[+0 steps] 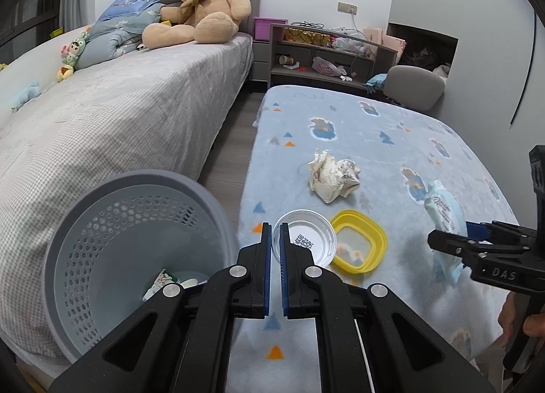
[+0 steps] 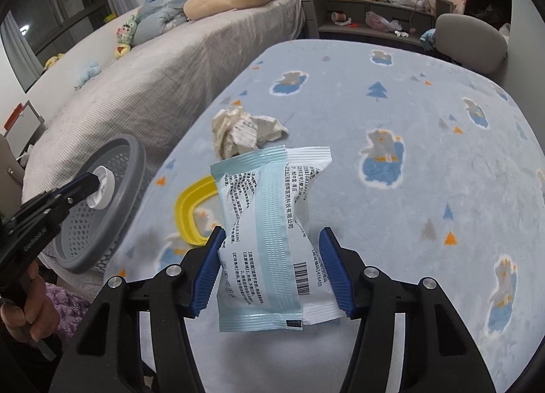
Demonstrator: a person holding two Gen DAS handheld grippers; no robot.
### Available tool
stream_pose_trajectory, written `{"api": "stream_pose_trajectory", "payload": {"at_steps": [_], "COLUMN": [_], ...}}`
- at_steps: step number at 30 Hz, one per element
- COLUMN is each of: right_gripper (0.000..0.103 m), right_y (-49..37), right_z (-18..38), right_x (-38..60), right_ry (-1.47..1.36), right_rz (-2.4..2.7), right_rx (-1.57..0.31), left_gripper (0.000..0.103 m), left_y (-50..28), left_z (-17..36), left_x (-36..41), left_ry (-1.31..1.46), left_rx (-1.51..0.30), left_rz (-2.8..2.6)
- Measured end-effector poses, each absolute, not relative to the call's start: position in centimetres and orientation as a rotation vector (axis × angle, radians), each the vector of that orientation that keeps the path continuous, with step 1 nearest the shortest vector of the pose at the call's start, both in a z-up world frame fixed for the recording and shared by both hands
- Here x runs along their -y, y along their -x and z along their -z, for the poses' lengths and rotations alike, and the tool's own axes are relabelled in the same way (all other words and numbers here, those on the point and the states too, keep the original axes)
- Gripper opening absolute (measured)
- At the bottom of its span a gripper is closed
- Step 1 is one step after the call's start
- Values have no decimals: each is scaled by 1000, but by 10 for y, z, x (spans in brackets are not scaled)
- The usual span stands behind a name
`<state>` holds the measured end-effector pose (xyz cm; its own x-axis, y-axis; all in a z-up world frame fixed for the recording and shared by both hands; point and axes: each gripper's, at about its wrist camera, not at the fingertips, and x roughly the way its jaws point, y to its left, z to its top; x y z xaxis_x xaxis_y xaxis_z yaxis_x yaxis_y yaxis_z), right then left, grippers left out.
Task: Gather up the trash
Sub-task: 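Carry the white lid and wipes packet over the grey basket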
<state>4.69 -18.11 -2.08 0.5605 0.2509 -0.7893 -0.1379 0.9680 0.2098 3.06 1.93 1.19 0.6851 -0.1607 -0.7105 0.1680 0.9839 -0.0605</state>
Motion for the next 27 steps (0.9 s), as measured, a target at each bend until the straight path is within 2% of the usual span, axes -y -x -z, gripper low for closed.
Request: {"api": "stream_pose_trajectory", "payload": {"at_steps": [27], "right_gripper": [56], "right_y": [-69], "right_z": [0], "right_x": [39], "right_ry": [-91], "right_rz": [-493], "right_rx": [-915], "left_gripper": [5], "left_y": [-3], "left_z": [-3], "left_x": [-143], "left_ry": [124], "left_rx": [-799], "left_rz": [-59]}}
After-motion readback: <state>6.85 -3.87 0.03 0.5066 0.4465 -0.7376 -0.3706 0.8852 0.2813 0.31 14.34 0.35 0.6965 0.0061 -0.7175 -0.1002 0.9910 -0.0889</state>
